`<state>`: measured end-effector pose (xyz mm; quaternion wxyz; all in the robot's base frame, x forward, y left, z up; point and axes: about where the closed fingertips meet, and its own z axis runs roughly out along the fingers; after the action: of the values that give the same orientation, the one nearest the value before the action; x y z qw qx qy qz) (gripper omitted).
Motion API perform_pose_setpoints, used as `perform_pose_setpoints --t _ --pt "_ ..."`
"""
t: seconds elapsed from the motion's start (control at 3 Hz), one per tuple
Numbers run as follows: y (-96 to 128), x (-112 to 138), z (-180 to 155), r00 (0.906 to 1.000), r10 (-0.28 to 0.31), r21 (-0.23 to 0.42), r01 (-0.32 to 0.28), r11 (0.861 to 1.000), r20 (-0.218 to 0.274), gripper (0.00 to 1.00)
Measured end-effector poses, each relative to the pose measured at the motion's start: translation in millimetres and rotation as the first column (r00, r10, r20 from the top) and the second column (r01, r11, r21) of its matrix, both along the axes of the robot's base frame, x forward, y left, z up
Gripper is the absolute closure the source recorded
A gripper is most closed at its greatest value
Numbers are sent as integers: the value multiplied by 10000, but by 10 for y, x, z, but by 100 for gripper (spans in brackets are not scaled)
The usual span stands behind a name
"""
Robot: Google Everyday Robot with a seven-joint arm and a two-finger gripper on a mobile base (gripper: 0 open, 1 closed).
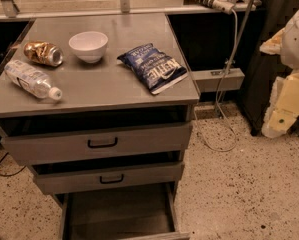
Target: Close bottom drawer
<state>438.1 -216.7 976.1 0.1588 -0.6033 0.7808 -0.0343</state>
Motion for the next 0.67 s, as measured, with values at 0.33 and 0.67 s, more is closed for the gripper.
perform_pose_setpoints --t 0.33,0.67 --pt "0 0 0 10000 0 0 0 10000 0 0" --pt "0 0 0 10000 0 0 0 10000 1 19"
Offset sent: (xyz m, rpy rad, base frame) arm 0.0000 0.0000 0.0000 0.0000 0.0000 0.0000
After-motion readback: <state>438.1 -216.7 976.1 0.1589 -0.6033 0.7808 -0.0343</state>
